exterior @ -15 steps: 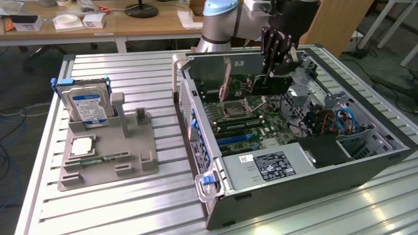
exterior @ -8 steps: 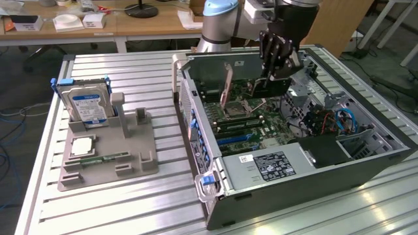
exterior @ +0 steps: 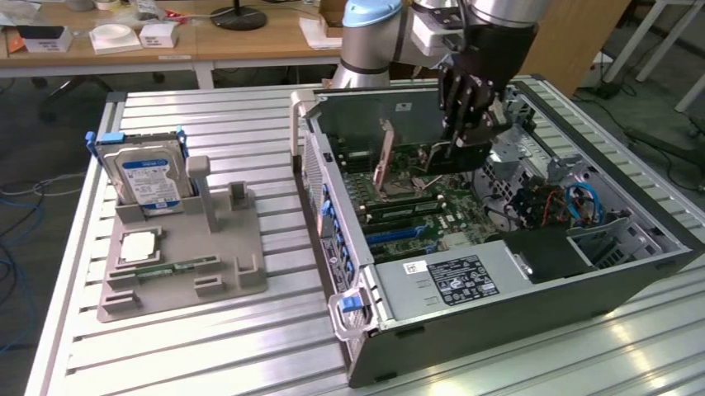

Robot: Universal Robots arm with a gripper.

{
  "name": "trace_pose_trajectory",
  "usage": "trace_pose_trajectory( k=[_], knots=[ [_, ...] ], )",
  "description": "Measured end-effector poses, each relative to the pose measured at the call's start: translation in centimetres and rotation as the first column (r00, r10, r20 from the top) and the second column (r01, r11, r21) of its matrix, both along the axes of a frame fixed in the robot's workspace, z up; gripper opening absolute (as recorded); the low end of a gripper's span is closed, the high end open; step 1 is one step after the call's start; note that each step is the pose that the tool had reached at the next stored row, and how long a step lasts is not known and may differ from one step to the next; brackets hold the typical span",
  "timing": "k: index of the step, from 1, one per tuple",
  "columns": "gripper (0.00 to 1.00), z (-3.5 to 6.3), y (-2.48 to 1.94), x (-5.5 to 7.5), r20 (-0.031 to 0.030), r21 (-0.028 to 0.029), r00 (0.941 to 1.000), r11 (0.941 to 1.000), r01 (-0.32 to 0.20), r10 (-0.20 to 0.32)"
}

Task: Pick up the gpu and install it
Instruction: 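Insert the gpu into the slot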

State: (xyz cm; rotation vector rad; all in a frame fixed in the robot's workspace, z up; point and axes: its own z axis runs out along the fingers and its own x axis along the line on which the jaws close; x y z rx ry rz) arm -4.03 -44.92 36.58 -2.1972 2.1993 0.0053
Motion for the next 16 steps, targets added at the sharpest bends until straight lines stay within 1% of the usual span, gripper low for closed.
trace_pose_trajectory(
  k=[3,6,14,15,16],
  knots=[
    [0.26,-0.54,-0.43,0.0,0.0,0.0,1.0,1.0,0.0,0.0],
    [0.26,-1.08,-0.97,0.0,0.0,0.0,1.0,1.0,0.0,0.0],
    [0.26,-2.39,-2.92,0.0,0.0014,0.0,1.0,1.0,0.0,0.0],
    [0.26,-2.57,-3.05,0.0,0.0016,0.0003,1.0,1.0,-0.001,0.001],
    [0.26,-2.73,-3.08,0.0,0.0016,0.0003,1.0,1.0,-0.001,0.001]
  ],
)
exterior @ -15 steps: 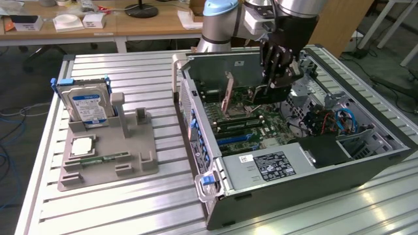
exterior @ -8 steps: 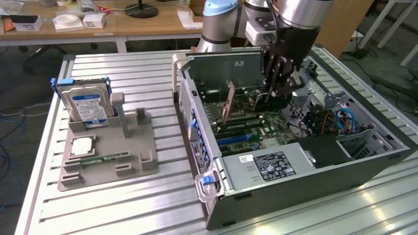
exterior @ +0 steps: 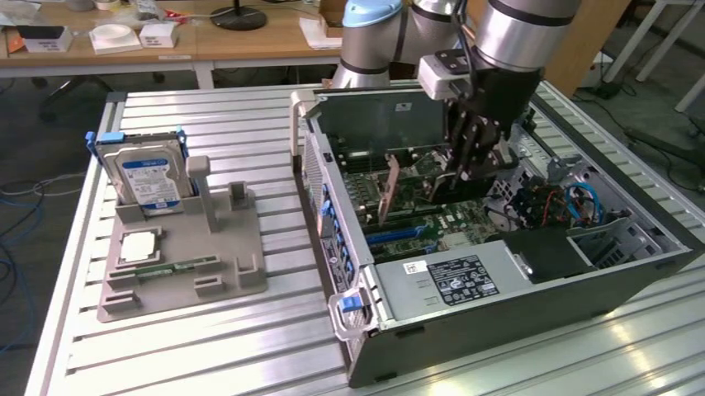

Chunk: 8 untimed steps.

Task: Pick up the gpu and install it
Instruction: 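Insert the gpu into the slot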

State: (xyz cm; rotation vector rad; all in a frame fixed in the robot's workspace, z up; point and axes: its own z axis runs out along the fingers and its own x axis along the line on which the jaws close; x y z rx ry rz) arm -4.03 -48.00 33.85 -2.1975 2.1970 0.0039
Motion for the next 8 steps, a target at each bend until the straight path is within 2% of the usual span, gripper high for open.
trace_pose_trajectory(
  k=[8],
  knots=[
    [0.26,-0.41,-0.08,0.0,0.0,-0.0005,1.0,1.0,-0.003,0.003]
  ],
)
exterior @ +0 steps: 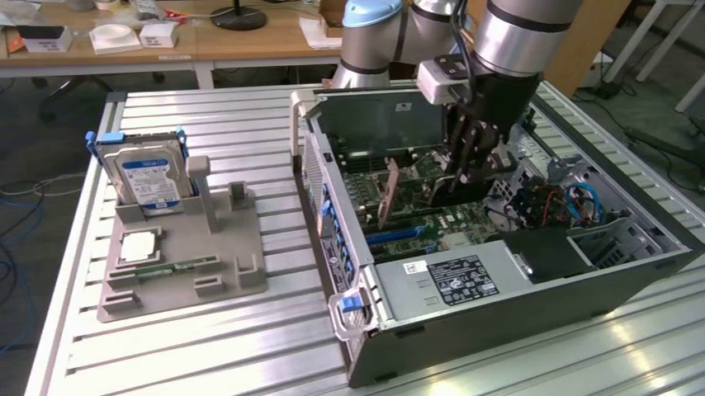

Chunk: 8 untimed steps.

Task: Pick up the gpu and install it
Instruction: 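Insert the gpu into the slot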

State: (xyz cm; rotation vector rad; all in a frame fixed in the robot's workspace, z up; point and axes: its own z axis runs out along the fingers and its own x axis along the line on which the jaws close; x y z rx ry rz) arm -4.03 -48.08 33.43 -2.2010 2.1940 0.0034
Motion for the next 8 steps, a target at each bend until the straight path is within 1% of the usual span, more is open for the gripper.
trace_pose_trajectory(
  k=[3,8],
  knots=[
    [0.26,-0.16,0.0,0.0,-0.0012,0.0,1.0,1.0,0.0,0.0],
    [0.26,-0.17,0.0,0.0,-0.0014,0.0002,1.0,1.0,0.0,0.0]
  ],
)
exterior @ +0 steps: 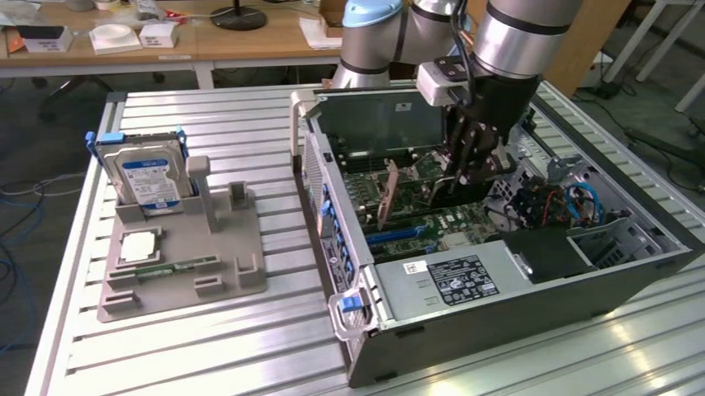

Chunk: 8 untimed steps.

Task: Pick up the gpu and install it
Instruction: 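Insert the gpu into the slot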

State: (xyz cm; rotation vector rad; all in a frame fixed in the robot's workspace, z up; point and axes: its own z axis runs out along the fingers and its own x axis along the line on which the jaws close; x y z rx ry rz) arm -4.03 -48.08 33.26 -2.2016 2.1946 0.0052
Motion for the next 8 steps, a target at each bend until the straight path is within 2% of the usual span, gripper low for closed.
trace_pose_trajectory(
  k=[4,8],
  knots=[
    [0.26,-0.06,0.0,-0.04,0.0001,0.0003,1.0,1.0,0.0,0.0],
    [0.26,-0.05,0.0,-0.05,0.0,-0.0021,1.0,1.0,0.0,0.0]
  ],
)
